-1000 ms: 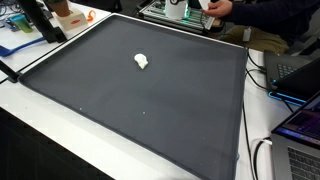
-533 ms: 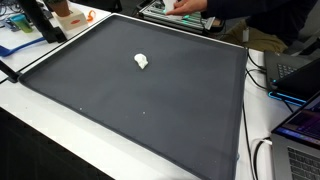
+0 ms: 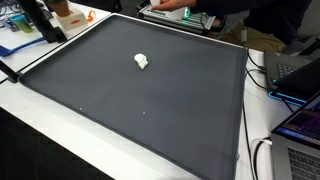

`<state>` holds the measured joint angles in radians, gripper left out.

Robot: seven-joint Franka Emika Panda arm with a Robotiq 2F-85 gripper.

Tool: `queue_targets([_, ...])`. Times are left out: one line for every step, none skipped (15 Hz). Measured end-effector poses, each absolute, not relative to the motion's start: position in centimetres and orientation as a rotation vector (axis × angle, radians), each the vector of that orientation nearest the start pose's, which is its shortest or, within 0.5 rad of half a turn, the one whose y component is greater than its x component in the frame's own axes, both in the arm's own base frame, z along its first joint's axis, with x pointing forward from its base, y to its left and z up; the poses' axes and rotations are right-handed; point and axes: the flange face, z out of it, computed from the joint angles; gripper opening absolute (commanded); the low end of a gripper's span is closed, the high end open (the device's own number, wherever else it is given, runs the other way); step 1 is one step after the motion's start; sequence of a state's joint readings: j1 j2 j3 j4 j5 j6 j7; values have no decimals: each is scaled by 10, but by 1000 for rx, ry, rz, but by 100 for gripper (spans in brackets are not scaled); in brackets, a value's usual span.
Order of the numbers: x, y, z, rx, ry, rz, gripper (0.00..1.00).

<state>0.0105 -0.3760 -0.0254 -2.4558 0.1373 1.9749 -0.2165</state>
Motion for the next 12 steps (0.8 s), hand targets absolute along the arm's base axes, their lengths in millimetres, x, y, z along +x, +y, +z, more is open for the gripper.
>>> queue_targets([413, 3, 426, -2987, -215, 137, 6])
queue_targets([412, 3, 425, -2987, -215, 139, 1])
queue_targets([412, 3, 425, -2986, -214, 141, 0])
queue_targets([412, 3, 424, -2986, -214, 143, 0])
queue_targets([412, 3, 424, -2986, -214, 144, 0])
queue_targets([412, 3, 424, -2986, -215, 144, 1])
queue_targets([412, 3, 424, -2987, -215, 144, 1])
queue_targets([412, 3, 424, -2987, -215, 145, 1])
queue_targets([412, 3, 424, -2987, -215, 145, 1])
queue_targets([412, 3, 423, -2987, -215, 146, 4])
queue_targets([412, 3, 423, -2986, -216, 146, 4])
queue_targets([412, 3, 423, -2986, -217, 147, 4])
